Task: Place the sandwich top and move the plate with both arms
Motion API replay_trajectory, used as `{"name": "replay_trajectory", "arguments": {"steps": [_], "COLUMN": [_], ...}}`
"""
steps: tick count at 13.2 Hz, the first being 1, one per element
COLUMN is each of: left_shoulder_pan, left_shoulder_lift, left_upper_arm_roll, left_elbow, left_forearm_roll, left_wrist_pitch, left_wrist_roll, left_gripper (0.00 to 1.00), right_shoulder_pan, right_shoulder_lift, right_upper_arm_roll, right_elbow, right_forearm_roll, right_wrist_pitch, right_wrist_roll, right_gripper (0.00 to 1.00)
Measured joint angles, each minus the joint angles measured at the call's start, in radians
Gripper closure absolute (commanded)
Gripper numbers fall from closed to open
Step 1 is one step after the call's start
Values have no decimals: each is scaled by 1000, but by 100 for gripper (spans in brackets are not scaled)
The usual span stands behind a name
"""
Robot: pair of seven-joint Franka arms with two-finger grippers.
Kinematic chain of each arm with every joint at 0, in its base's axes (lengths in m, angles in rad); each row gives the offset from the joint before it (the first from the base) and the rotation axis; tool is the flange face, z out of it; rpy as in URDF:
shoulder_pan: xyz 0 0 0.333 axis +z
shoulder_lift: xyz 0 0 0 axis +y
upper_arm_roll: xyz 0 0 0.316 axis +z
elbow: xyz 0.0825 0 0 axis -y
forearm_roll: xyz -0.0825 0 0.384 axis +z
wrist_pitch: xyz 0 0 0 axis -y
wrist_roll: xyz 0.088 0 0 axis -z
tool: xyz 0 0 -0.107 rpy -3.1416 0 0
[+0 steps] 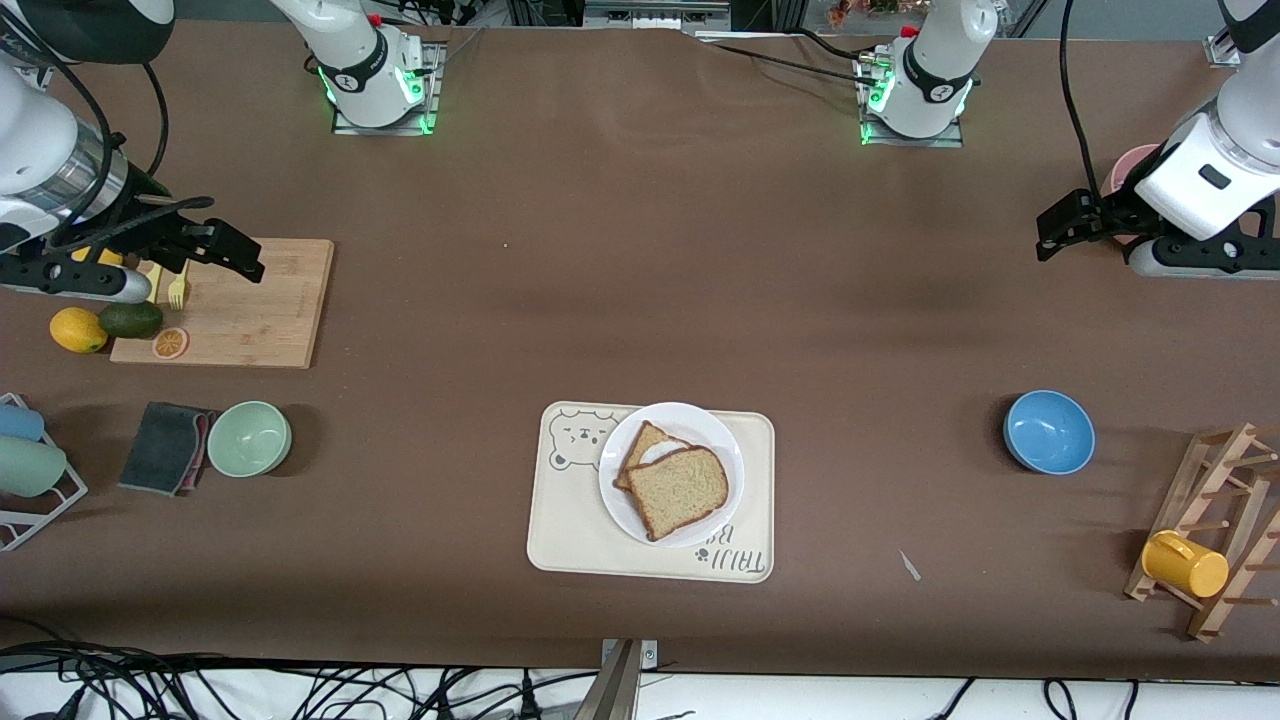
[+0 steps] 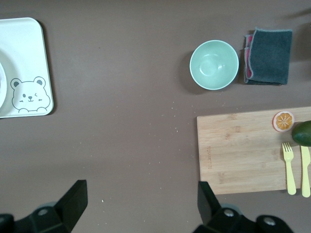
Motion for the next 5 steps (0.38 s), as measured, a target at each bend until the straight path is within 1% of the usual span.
{"name": "replay_trajectory", "arguments": {"steps": [5], "left_shoulder_pan": [1], "left_shoulder_lift": [0], "left_upper_arm_roll": [0], "left_elbow": [0], "left_forearm_roll": [0], "left_wrist_pitch": [0], "left_wrist_roll": [0], "left_gripper": [0], "right_shoulder_pan": [0], "right_shoulder_lift": [0], "right_upper_arm_roll": [0], "right_elbow": [2], "right_forearm_roll": [5], "right_wrist_pitch": [1], "right_wrist_roll": [-2], "right_gripper": [0]}}
